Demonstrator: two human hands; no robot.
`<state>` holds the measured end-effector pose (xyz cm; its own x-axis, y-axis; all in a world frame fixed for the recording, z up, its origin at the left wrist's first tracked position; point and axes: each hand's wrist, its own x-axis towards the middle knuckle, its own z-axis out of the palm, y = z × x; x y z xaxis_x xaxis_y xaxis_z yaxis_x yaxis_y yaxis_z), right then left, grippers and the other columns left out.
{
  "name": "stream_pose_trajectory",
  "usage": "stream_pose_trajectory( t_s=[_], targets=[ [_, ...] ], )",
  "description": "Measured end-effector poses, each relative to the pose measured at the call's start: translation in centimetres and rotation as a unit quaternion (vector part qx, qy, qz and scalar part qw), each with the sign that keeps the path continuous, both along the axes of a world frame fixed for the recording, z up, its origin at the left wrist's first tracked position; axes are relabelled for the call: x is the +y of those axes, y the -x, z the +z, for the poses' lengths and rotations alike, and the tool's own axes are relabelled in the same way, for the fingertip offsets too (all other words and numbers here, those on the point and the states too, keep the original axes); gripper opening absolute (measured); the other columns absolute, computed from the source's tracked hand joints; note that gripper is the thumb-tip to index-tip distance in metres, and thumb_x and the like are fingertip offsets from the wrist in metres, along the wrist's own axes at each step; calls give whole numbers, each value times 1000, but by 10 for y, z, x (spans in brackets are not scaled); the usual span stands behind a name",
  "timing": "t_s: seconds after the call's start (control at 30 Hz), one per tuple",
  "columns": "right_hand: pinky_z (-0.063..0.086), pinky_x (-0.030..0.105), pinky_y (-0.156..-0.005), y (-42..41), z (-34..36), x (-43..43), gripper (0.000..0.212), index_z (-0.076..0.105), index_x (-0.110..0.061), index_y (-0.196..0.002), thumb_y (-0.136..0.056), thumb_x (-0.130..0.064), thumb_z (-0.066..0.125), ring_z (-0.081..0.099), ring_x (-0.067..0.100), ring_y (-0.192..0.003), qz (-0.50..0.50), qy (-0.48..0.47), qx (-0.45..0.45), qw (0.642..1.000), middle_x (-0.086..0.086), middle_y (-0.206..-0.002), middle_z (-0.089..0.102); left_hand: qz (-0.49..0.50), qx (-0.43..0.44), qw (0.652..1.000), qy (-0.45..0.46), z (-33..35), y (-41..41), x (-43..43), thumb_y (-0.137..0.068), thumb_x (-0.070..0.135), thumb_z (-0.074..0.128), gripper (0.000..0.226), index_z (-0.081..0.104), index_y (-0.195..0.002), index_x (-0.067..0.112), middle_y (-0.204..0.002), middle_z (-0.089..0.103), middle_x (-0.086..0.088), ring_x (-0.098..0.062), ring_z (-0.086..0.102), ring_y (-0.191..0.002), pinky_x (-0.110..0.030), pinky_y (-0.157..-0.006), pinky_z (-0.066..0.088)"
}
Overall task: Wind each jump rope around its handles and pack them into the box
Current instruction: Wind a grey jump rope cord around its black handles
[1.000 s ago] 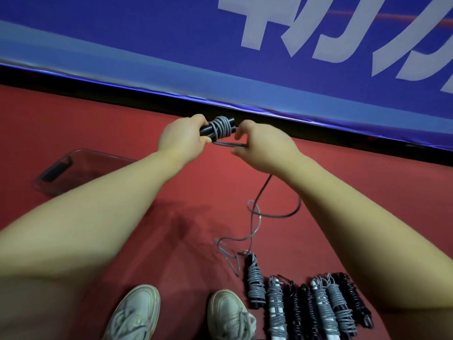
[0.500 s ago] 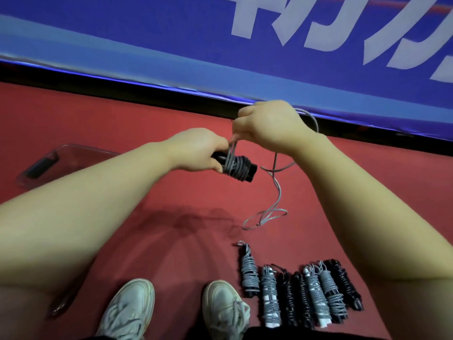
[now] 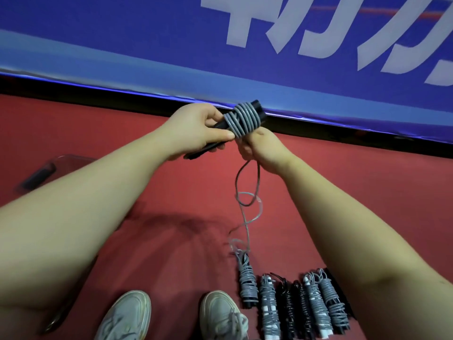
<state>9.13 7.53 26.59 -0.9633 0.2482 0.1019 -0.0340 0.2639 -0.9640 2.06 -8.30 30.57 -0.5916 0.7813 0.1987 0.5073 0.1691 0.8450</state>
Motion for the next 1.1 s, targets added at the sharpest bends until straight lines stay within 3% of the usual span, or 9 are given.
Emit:
stream_pose_trajectory(
  t_s=[0.13,0.37,0.53,0.63,0.77,0.83,0.9,1.0,1.1],
  targets=[
    [22,19,-44,3,-11,-1,36,50,-14,-79,-104,-30,29,24,8,-41,21,-15,-15,1000,-8,-42,30,105,-131,982,-86,-3,24,-6,-88,6,64,29,48,-112,7,-79,64,-10,-7,63,-48,-20,-46,52],
    [46,23,-63,2,-21,3,29,51,-16,-81,-103,-21,32,49,10,-58,47,-43,-90,994,0,-69,47,102,-251,957,-108,-8,31,-13,-89,5,61,3,61,-92,4,-67,68,-8,-13,68,-54,-23,-51,56],
    [37,20,-52,-4,-47,12,29,55,-19,-87,-103,-23,31,37,11,-53,-18,-146,-84,986,0,-65,40,77,-314,938,-128,-1,30,-12,-94,7,54,13,59,-83,3,-53,66,-3,-11,66,-52,-20,-49,54],
    [40,27,-59,-19,-69,24,31,57,-16,-89,-103,-26,32,44,15,-58,-61,-151,-116,980,2,-68,45,92,-329,927,-153,2,37,-17,-95,7,53,14,59,-83,2,-53,66,-2,-10,66,-52,-20,-49,53],
    [40,29,-94,-34,-88,39,37,44,-14,-133,-97,-14,49,50,24,-119,-18,-197,-306,931,11,-126,51,119,-283,939,-154,3,44,-21,-91,5,58,10,59,-81,5,-53,66,-4,-13,66,-52,-23,-50,55],
    [42,19,-85,-28,-76,32,63,28,-13,-142,-88,11,48,40,24,-129,-14,-120,-262,958,16,-141,39,121,-269,946,-136,0,46,-19,-90,5,60,5,60,-84,4,-55,68,-5,-14,67,-53,-23,-49,54],
    [43,10,-78,-15,-57,19,63,28,-9,-139,-84,18,44,43,20,-123,-27,-54,-130,990,17,-137,43,122,-261,951,-115,-3,45,-16,-89,5,61,5,61,-93,1,-56,68,-5,-15,68,-53,-23,-48,54],
    [40,21,-97,6,-40,-11,52,32,-15,-136,-92,-10,57,45,13,-122,-13,-67,-38,997,9,-131,48,127,-259,952,-105,-6,43,-13,-88,5,63,16,60,-102,-2,-62,68,-9,-16,68,-53,-23,-47,53],
    [41,24,-98,25,-43,-36,35,47,-13,-126,-94,-22,55,55,12,-111,-59,-191,-11,980,6,-117,61,122,-249,955,-103,-5,42,-12,-88,5,63,11,61,-97,0,-61,69,-7,-16,68,-54,-23,-47,52]
  ],
)
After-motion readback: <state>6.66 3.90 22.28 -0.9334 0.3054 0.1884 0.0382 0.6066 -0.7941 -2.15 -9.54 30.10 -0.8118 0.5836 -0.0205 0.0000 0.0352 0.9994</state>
